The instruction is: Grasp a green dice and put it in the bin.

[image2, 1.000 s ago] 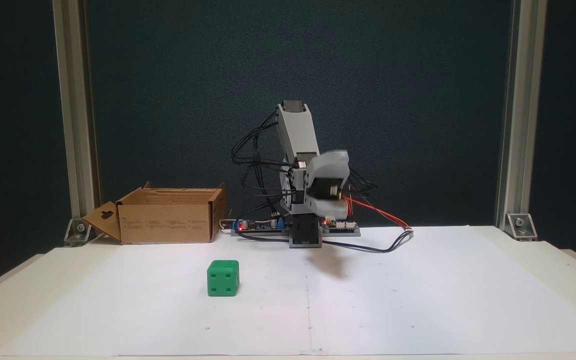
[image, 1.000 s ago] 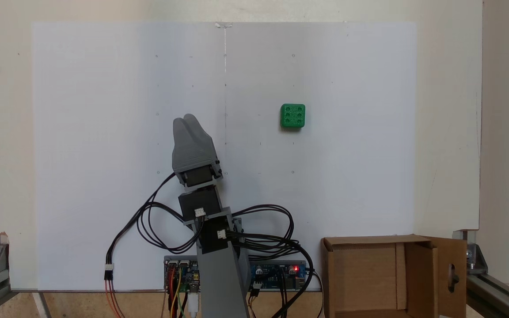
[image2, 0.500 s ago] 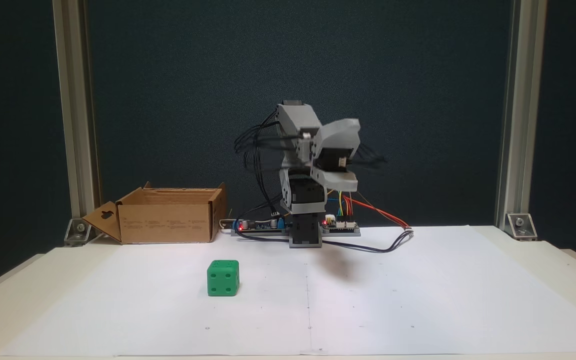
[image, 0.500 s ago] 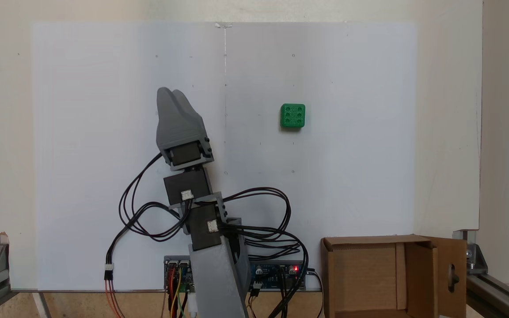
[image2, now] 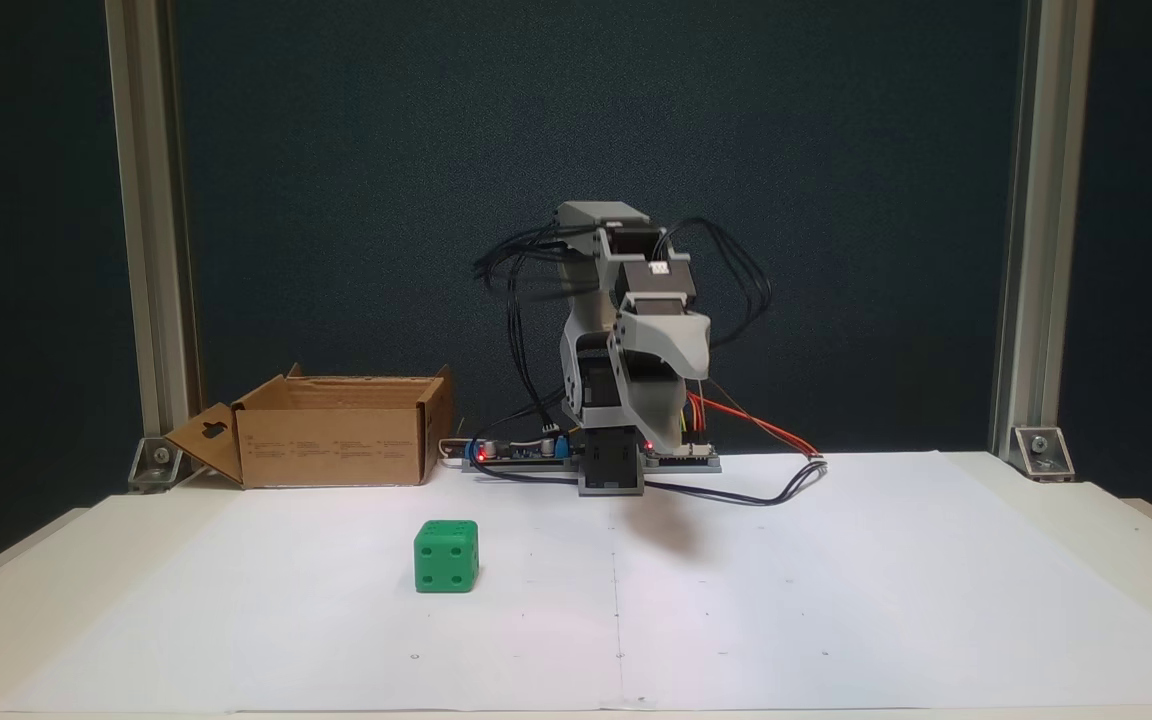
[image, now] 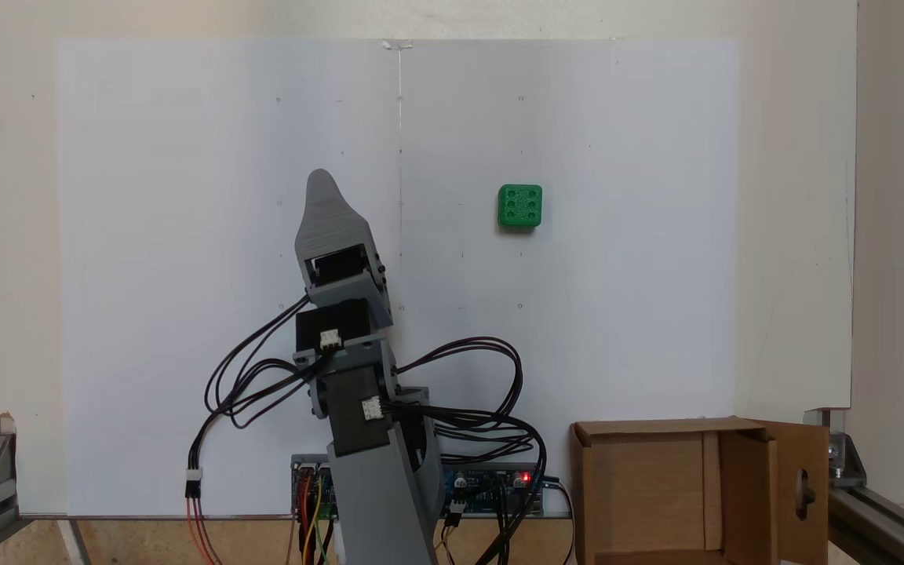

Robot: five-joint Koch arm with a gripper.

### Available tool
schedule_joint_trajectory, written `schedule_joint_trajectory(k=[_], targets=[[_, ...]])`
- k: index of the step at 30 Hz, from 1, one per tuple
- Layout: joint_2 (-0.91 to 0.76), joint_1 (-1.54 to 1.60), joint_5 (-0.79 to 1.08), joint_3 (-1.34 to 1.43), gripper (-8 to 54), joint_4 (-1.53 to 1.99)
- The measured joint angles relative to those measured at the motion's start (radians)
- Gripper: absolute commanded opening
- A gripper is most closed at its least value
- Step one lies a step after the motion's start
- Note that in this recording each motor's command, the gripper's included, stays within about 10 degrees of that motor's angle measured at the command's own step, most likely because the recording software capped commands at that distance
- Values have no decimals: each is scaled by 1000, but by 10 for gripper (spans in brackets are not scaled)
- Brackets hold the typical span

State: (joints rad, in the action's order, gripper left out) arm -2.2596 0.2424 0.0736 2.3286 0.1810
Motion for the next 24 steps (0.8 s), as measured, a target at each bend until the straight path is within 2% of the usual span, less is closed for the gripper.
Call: schedule_joint_trajectory(k=[8,16,24], targets=[[35,-75,-3,-282,432,445],[230,-155,-5,-534,433,776],[439,-238,-5,-719,434,864]])
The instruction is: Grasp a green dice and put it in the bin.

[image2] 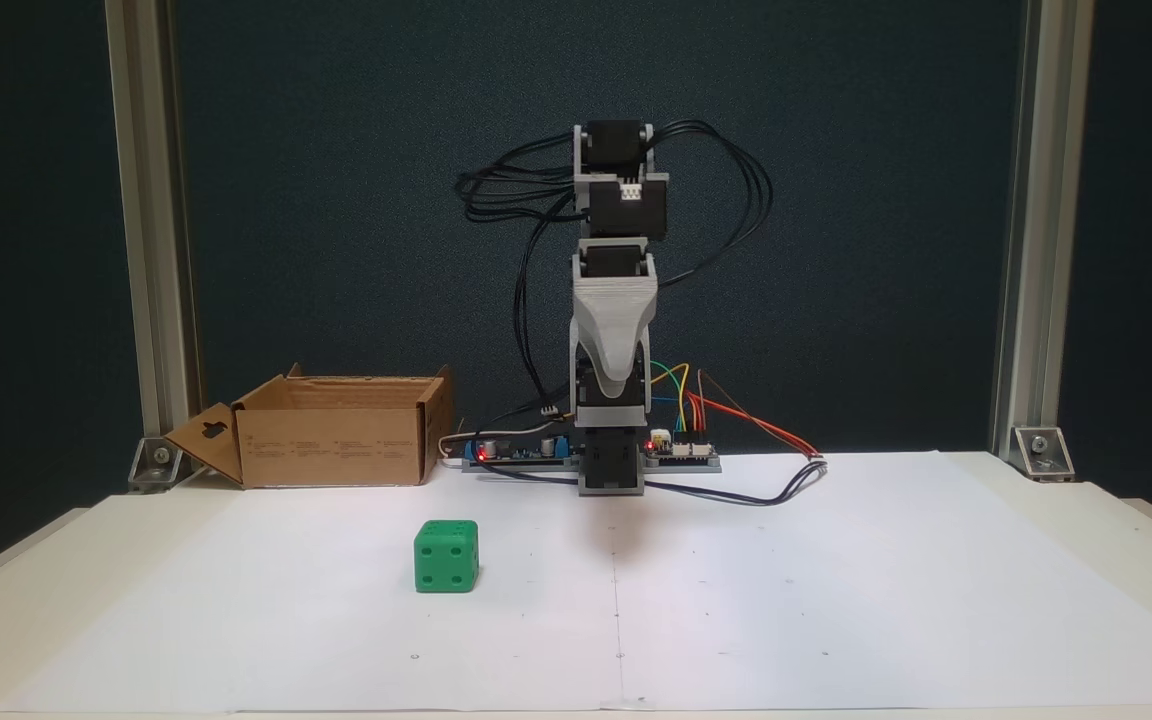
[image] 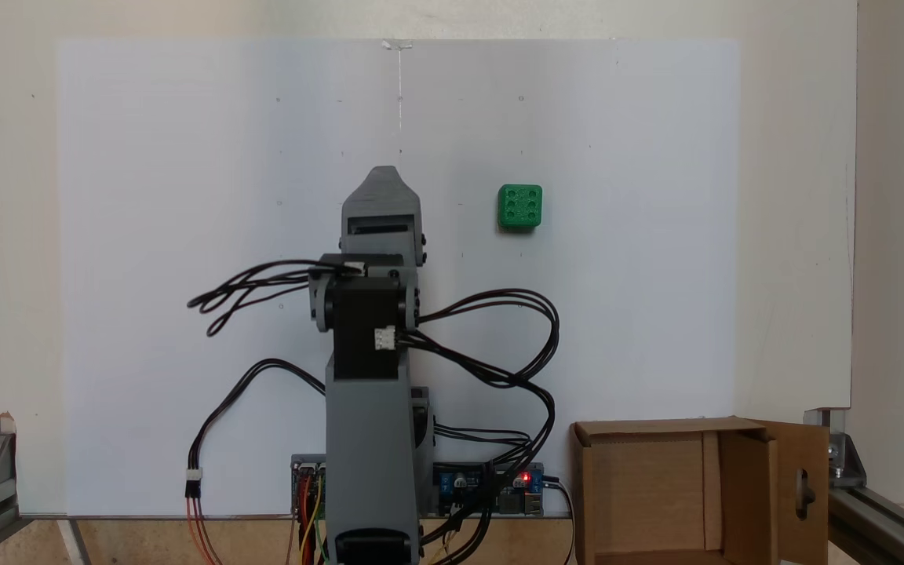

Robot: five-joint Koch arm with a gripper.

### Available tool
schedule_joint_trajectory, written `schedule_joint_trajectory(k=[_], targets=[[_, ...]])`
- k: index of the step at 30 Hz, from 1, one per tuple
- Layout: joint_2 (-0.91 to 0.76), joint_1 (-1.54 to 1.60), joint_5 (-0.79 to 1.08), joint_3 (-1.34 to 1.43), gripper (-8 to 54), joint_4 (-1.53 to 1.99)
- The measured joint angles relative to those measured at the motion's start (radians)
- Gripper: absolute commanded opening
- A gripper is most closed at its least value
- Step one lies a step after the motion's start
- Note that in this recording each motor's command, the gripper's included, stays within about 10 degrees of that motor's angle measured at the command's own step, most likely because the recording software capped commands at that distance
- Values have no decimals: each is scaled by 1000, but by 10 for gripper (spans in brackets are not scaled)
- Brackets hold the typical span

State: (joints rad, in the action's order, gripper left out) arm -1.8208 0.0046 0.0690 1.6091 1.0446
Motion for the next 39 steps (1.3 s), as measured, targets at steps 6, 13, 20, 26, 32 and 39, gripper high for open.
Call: schedule_joint_trajectory(k=[6,13,20,26,32,39], targets=[[71,-6,0,-112,434,48],[78,-118,0,-115,434,72],[95,-351,0,-115,434,81],[181,-502,49,-115,454,89],[247,-558,262,-114,470,97],[268,-565,425,-166,466,103]])
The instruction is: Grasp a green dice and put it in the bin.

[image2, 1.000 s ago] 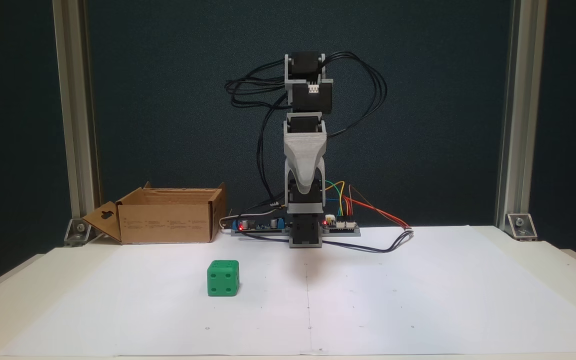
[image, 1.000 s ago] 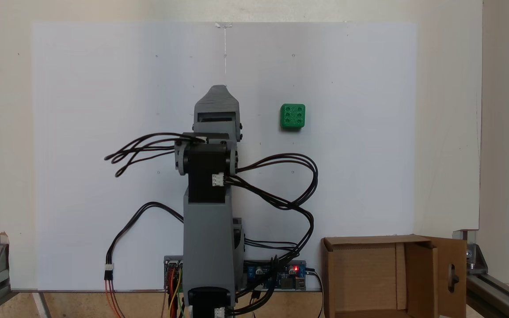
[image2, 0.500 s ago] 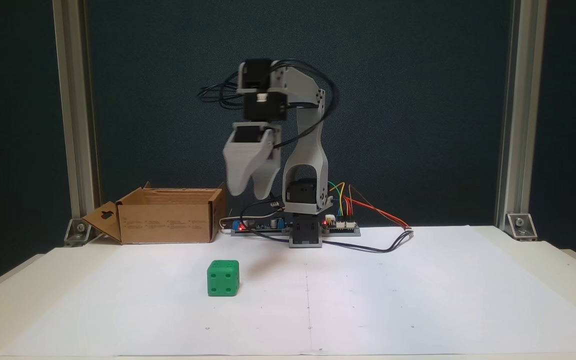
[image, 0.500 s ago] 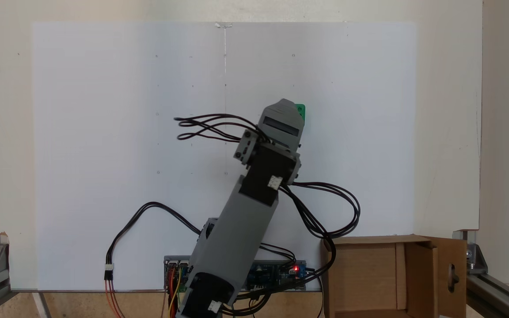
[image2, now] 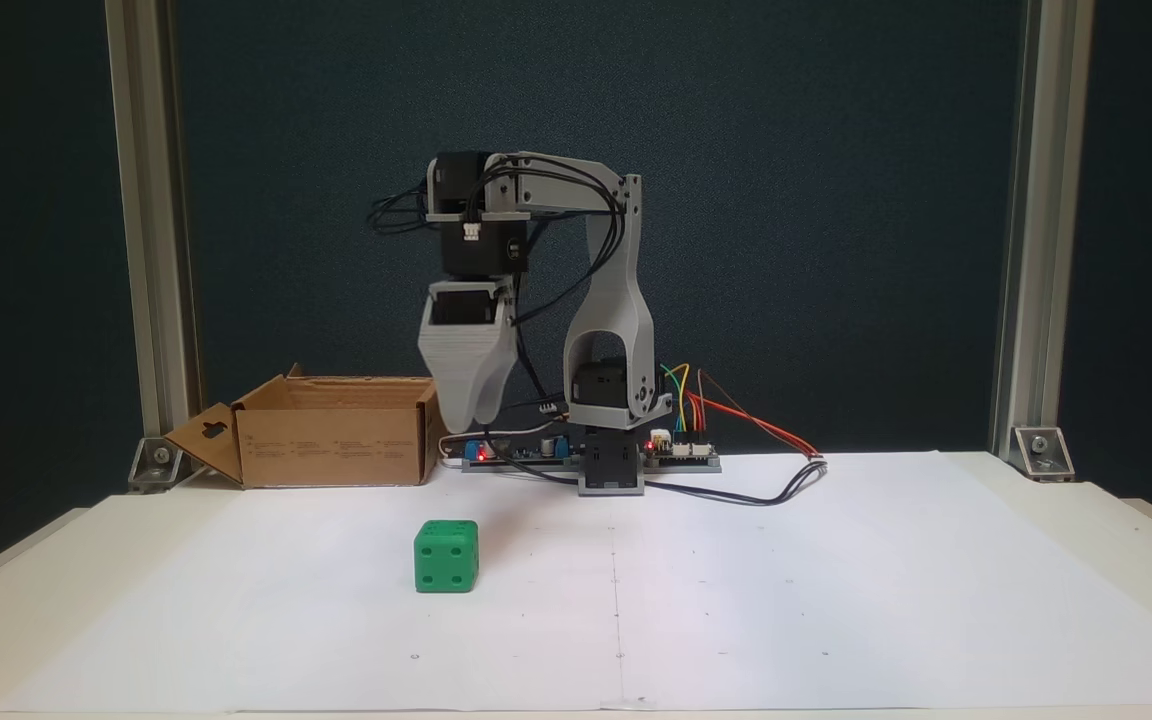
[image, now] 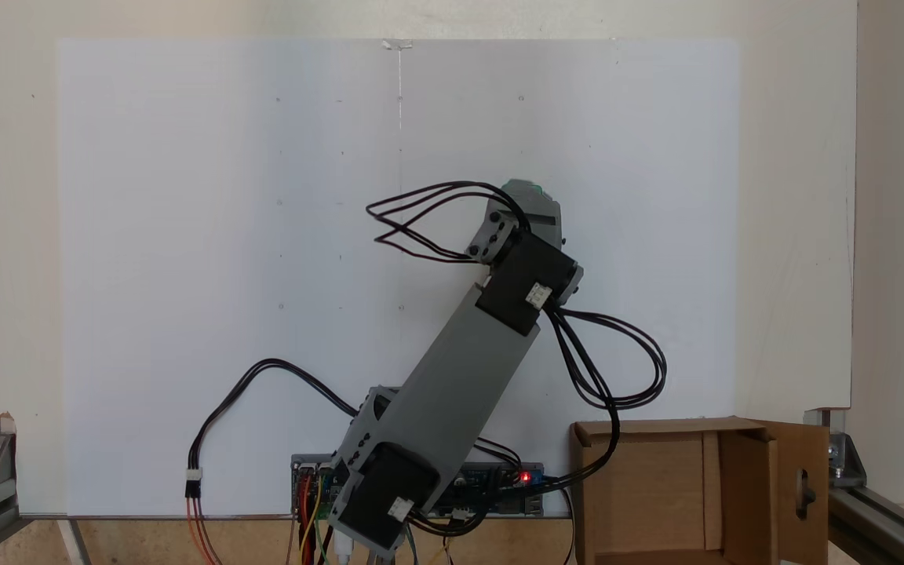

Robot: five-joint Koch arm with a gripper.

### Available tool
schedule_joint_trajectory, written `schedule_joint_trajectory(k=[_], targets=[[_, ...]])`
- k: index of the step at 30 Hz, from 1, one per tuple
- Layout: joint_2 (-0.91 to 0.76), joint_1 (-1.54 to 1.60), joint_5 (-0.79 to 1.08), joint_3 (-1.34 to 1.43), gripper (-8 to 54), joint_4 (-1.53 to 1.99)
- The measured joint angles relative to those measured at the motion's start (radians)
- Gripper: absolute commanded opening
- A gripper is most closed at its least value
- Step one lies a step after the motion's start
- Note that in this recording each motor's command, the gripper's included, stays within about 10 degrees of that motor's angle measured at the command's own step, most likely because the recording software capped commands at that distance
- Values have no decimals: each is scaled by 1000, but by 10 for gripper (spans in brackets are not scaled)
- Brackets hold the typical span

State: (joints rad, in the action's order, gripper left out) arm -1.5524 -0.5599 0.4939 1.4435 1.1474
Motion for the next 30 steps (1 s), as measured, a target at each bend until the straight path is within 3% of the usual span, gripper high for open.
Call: schedule_joint_trajectory(k=[17,30], targets=[[3,-17,14,-37,469,5],[118,29,14,-37,456,-97]])
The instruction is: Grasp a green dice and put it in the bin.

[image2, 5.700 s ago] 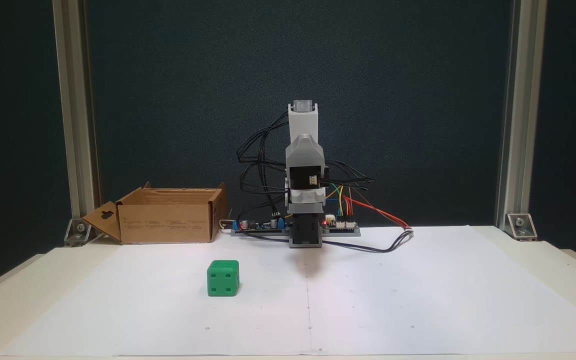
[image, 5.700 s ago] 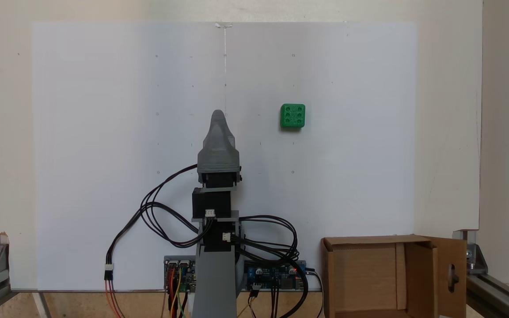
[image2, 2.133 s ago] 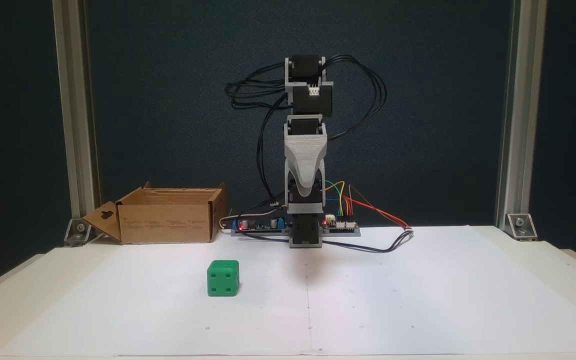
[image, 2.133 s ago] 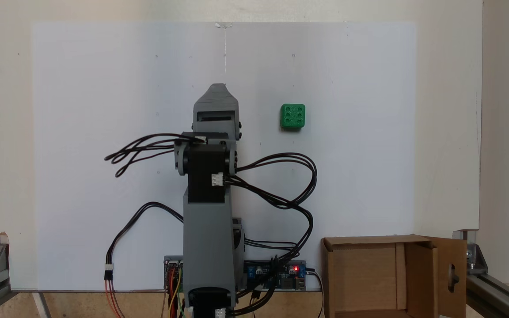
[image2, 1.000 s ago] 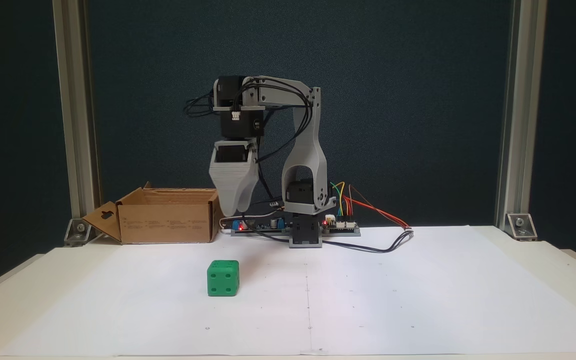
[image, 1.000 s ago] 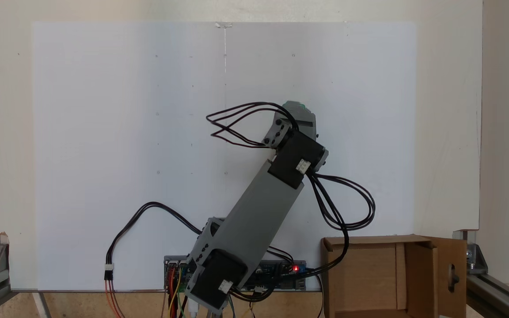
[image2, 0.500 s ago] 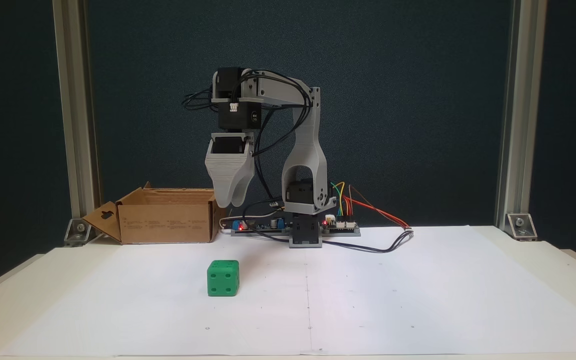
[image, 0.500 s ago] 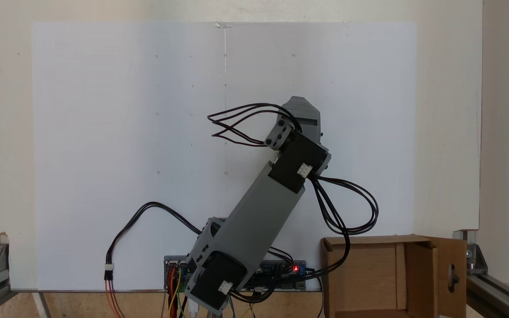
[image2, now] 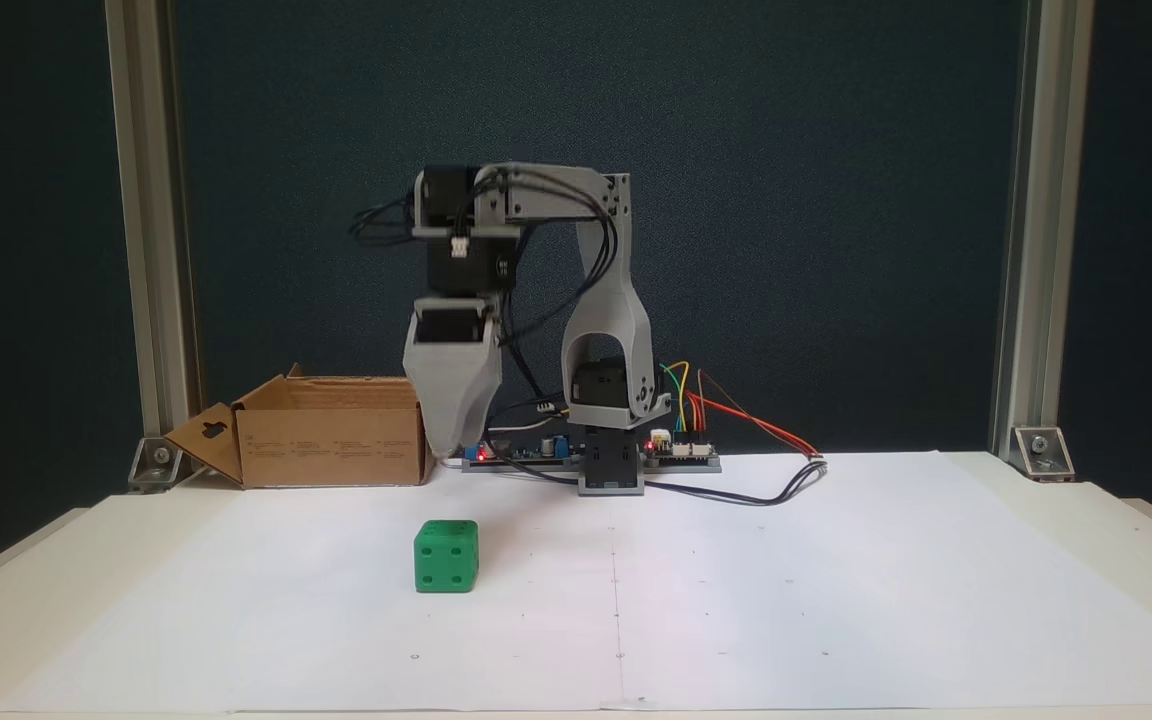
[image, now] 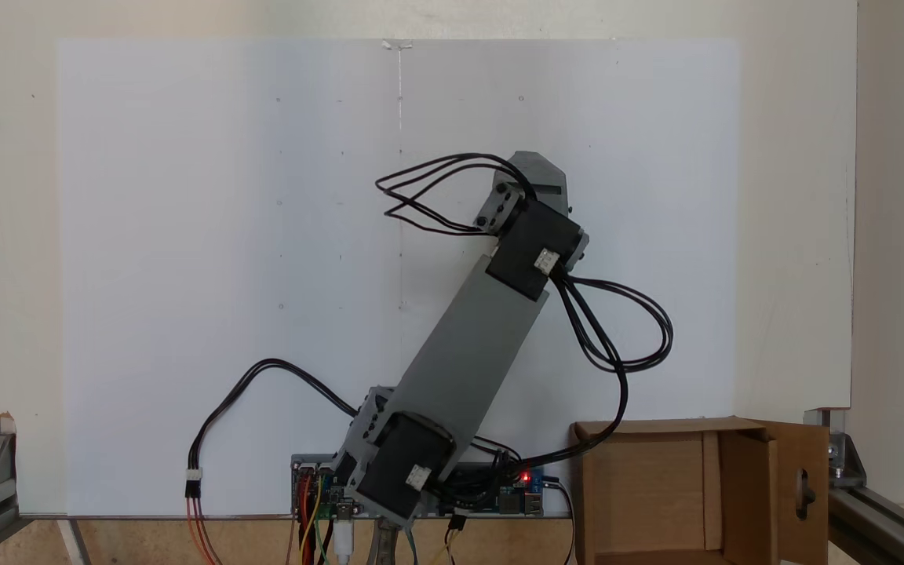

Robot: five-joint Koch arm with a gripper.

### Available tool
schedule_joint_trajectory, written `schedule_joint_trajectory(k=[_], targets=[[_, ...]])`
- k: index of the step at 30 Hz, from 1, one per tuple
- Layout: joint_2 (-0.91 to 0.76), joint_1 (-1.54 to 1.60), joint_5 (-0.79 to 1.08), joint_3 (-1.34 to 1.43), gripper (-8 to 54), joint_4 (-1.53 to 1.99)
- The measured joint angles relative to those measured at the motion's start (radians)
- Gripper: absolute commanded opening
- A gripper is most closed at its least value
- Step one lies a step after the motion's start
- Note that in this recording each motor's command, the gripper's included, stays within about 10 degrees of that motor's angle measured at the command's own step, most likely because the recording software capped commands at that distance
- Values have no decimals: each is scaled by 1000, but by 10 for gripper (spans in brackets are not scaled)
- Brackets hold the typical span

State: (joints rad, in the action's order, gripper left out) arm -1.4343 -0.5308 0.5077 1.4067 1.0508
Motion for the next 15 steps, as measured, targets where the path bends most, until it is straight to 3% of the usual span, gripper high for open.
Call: schedule_joint_trajectory(k=[15], targets=[[107,8,0,0,439,-78]])
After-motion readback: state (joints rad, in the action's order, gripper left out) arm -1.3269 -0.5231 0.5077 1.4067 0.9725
